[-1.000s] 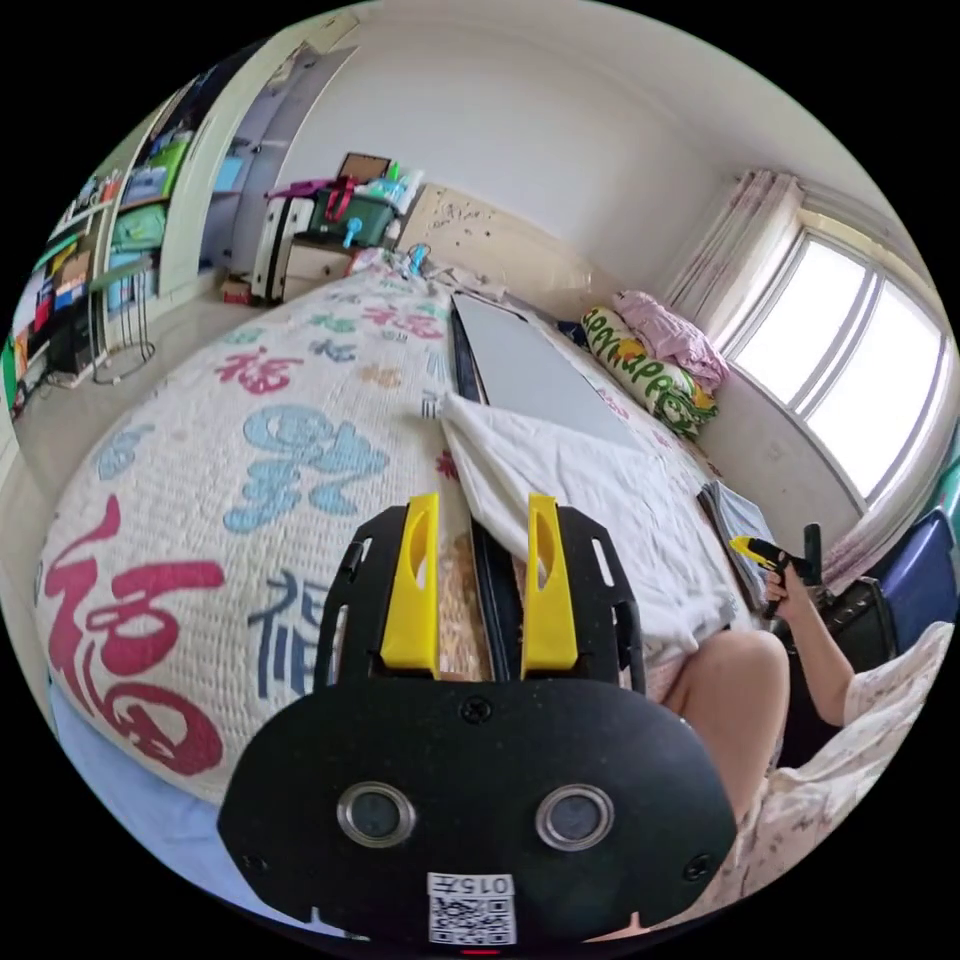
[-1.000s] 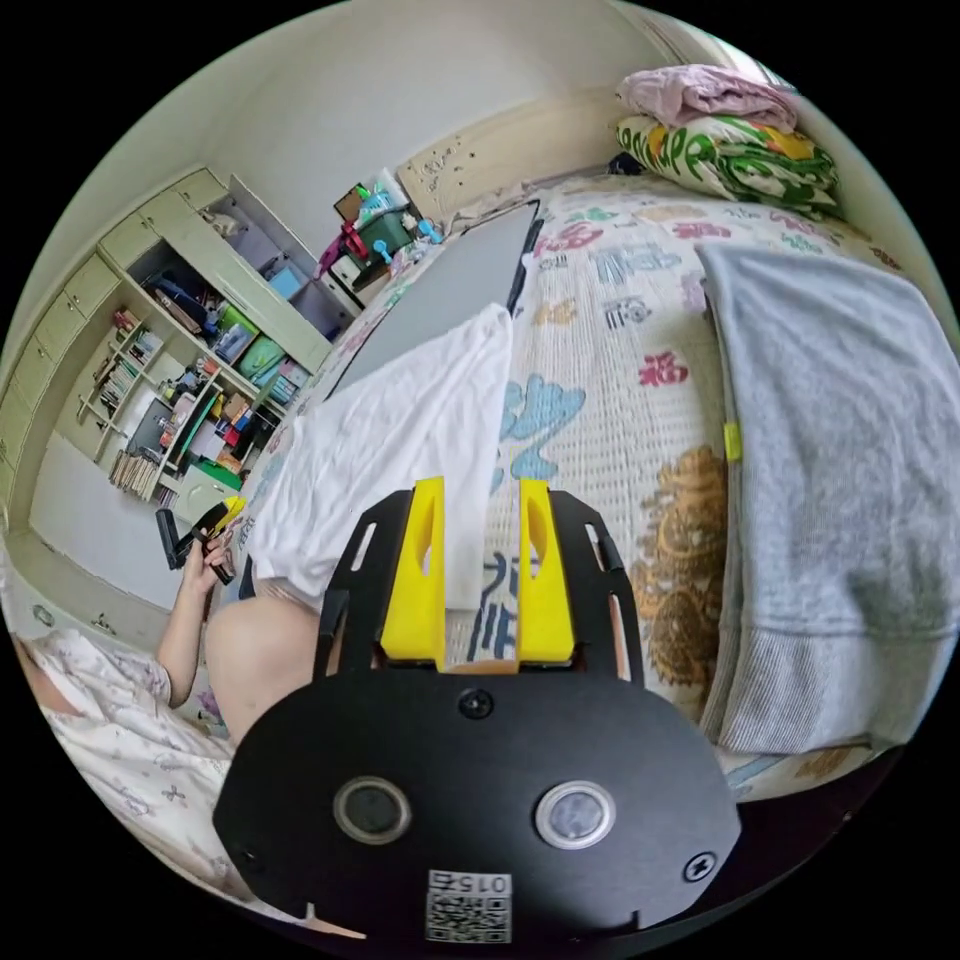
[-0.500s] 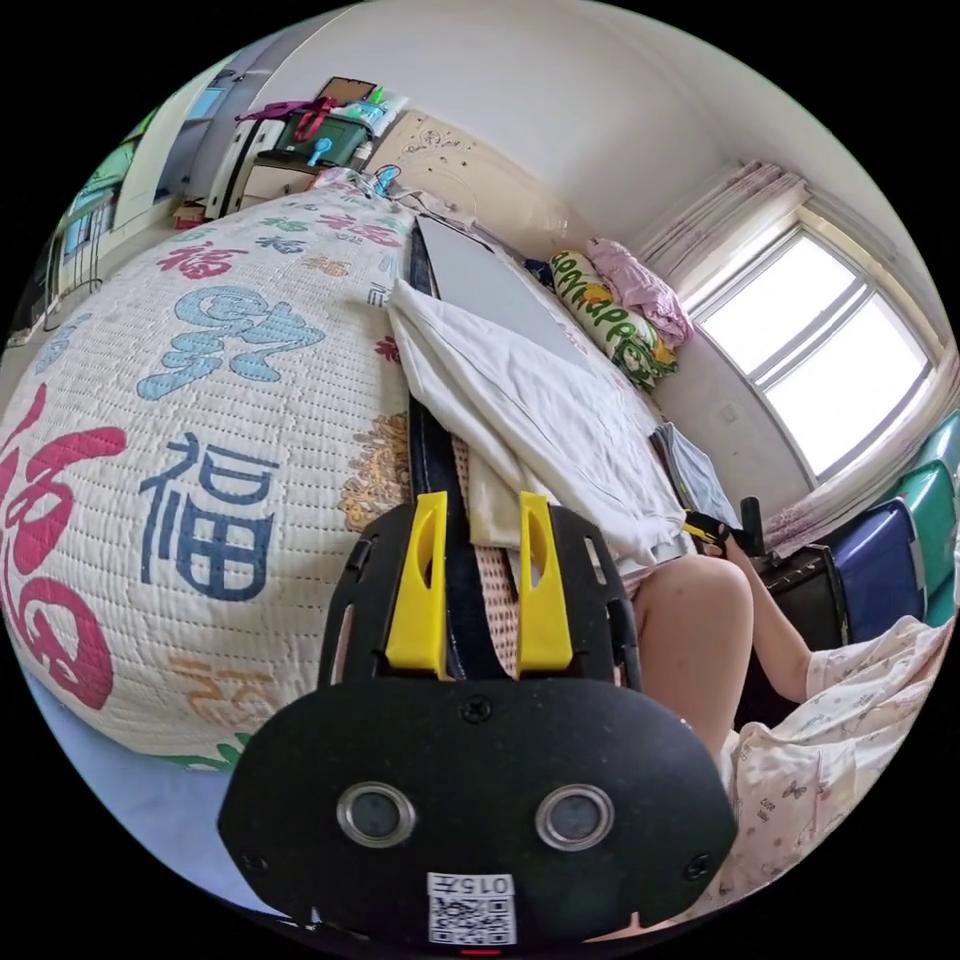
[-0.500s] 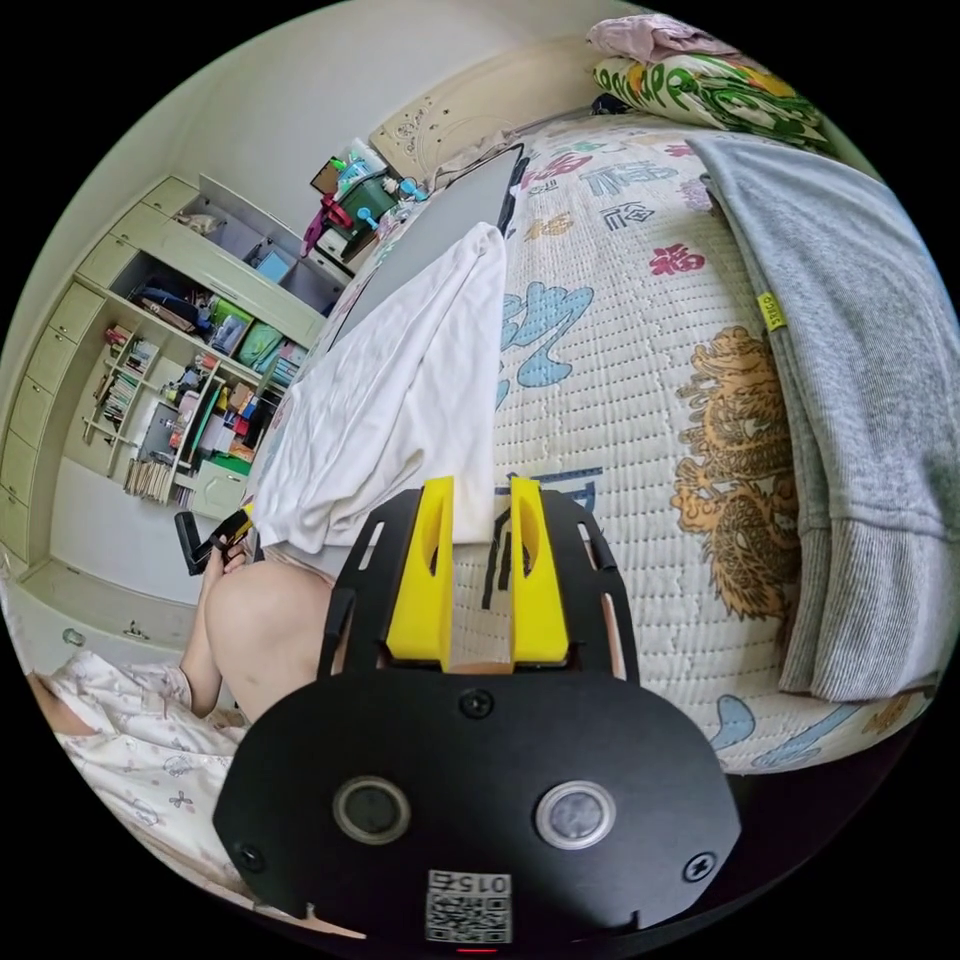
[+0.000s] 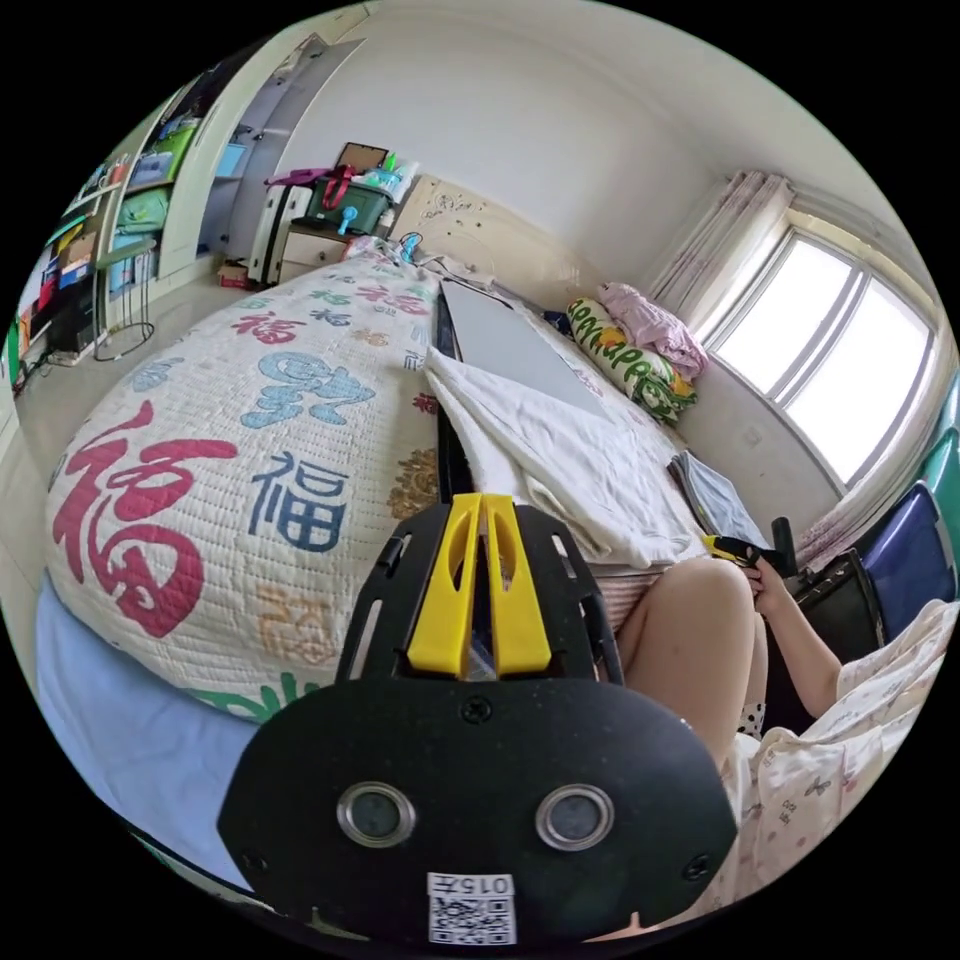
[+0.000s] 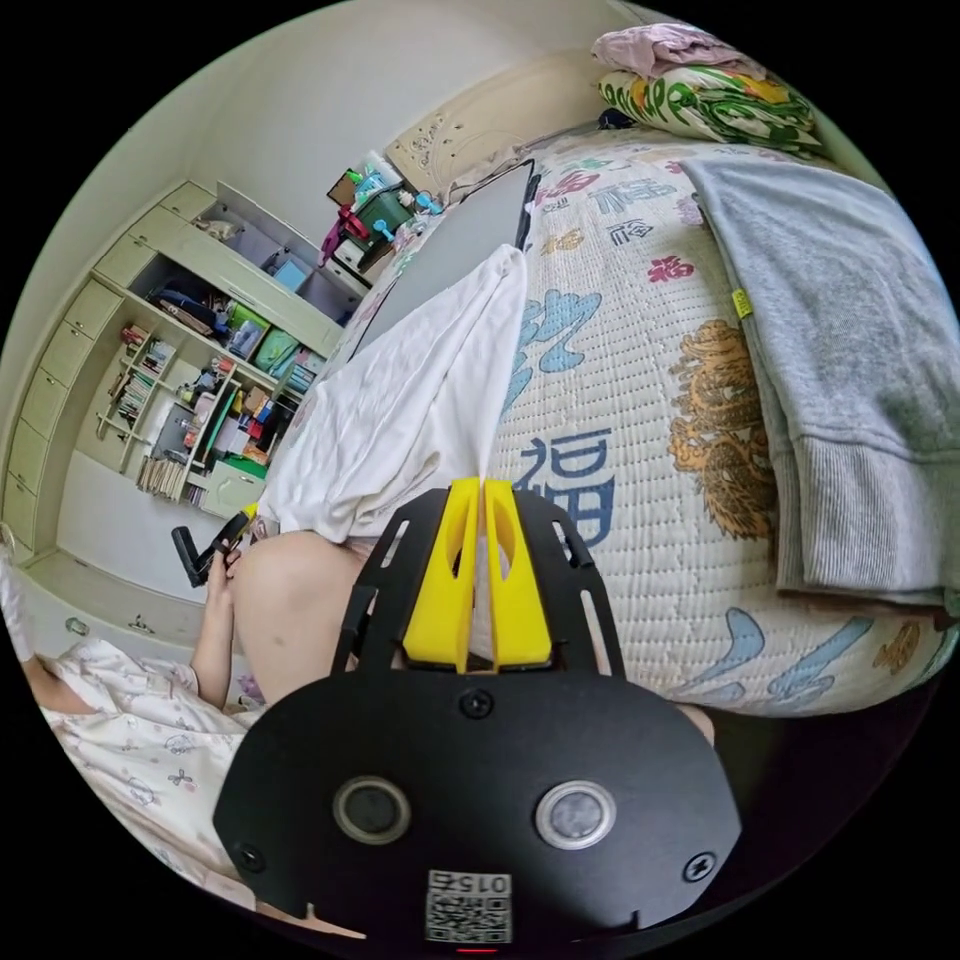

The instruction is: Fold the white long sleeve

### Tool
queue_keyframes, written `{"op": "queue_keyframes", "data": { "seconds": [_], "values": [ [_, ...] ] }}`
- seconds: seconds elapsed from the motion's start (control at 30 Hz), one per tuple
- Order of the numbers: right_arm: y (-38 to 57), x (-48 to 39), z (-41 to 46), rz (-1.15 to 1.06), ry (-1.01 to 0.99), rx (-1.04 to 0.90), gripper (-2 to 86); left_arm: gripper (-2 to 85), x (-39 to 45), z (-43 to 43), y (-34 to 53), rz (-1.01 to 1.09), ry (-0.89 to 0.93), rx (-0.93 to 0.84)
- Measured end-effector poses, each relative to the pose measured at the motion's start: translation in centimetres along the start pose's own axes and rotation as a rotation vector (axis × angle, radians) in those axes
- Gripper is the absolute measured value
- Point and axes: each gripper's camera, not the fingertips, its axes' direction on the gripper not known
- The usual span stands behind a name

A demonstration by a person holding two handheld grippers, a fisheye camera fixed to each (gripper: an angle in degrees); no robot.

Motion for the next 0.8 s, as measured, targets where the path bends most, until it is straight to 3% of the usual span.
{"op": "queue_keyframes", "data": {
  "seconds": [0.13, 0.6, 0.8],
  "values": [
    [-0.4, 3.0, 2.8, 0.011, 0.078, -0.031, 0.0, -0.4, 1.2, 0.8, 0.8, 0.018, -0.097, -0.072],
    [-3.4, 11.9, 15.0, -0.048, 0.267, -0.130, 0.1, -0.3, 12.7, -0.1, -1.6, 0.288, -0.398, -0.076],
    [-2.4, 13.7, 19.6, -0.046, 0.409, -0.067, 0.0, -0.3, 12.7, -0.3, -4.1, 0.211, -0.325, -0.116]
  ]
}}
